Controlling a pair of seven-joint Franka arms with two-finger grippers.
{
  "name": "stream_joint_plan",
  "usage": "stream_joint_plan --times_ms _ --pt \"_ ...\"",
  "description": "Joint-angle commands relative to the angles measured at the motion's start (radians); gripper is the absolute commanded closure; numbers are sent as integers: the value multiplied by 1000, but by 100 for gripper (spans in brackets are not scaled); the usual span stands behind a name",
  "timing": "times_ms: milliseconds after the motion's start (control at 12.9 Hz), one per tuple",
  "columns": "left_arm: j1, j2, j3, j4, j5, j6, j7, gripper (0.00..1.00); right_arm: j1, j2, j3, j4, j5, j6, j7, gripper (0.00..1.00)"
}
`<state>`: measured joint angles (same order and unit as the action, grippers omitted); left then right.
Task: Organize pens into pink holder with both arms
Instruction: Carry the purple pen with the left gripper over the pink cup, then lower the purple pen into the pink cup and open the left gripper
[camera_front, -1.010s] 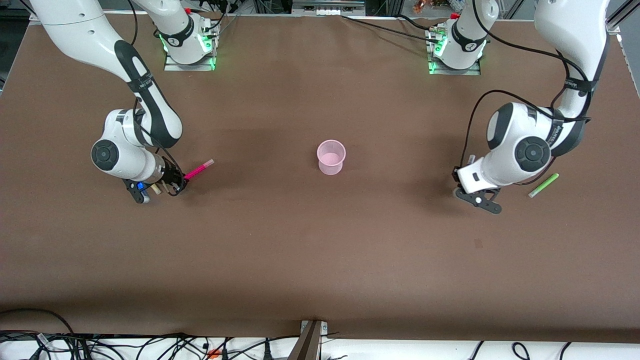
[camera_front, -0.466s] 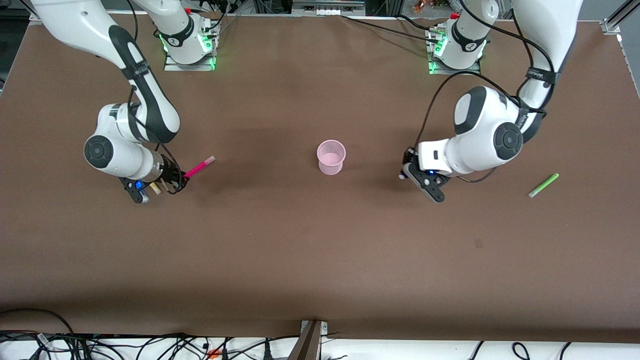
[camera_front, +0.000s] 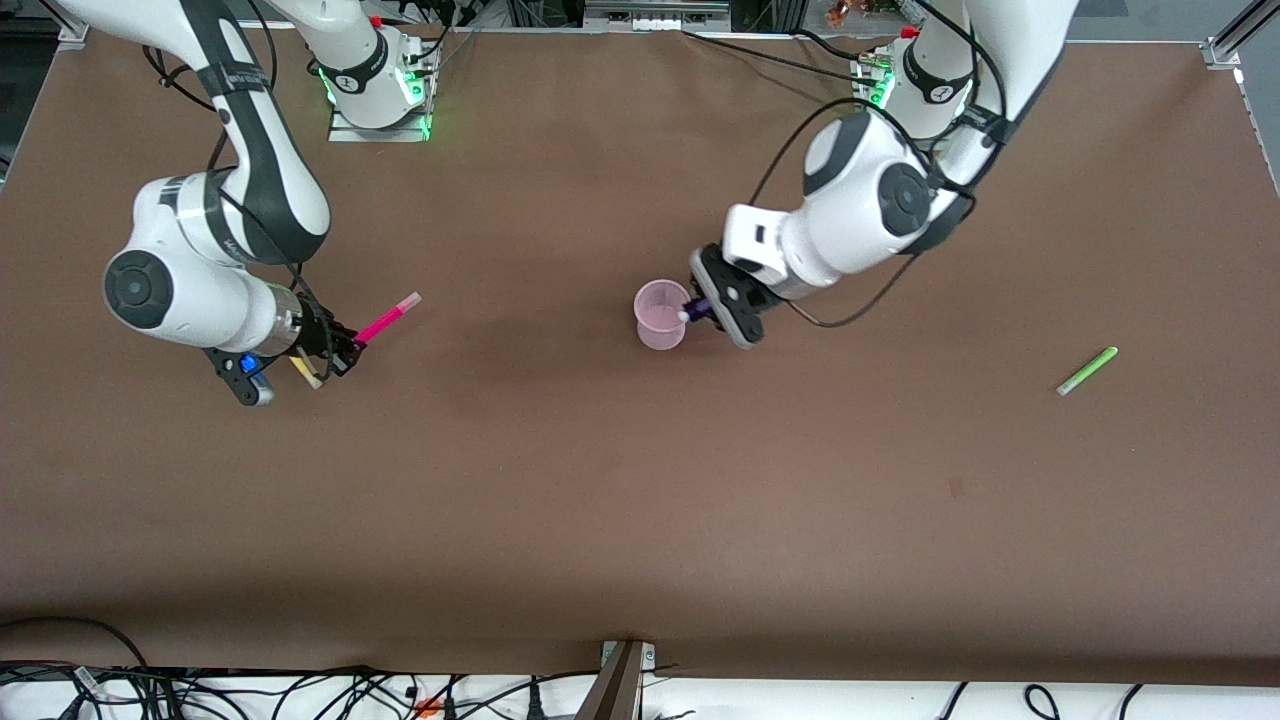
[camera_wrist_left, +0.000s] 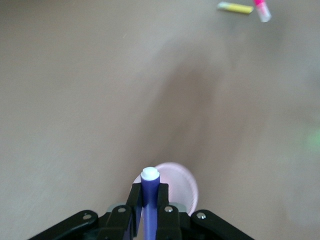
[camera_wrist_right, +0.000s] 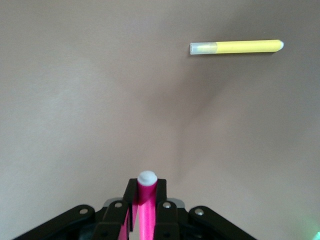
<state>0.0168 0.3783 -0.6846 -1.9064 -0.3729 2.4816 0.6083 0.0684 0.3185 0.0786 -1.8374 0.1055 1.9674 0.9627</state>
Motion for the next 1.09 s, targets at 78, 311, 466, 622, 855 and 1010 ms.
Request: stream_joint_plan --times_ms 78,311,466,622,855,1010 --pt "0 45 -59 -20 -26 141 36 100 1 20 1 63 -7 -65 13 100" --pt "-72 83 -61 -40 -21 288 36 100 11 19 1 82 -9 -68 22 100" --pt "-75 111 -61 -52 -12 336 53 100 24 19 1 92 -15 -68 48 100" --pt "-77 137 -59 -54 -12 362 80 100 33 14 1 96 -24 -71 48 100" --pt "-77 183 -58 -54 -12 411 111 100 33 14 1 119 -24 -114 47 100" --pt "-72 180 -59 -63 -15 412 107 55 33 14 1 126 -24 -116 48 100"
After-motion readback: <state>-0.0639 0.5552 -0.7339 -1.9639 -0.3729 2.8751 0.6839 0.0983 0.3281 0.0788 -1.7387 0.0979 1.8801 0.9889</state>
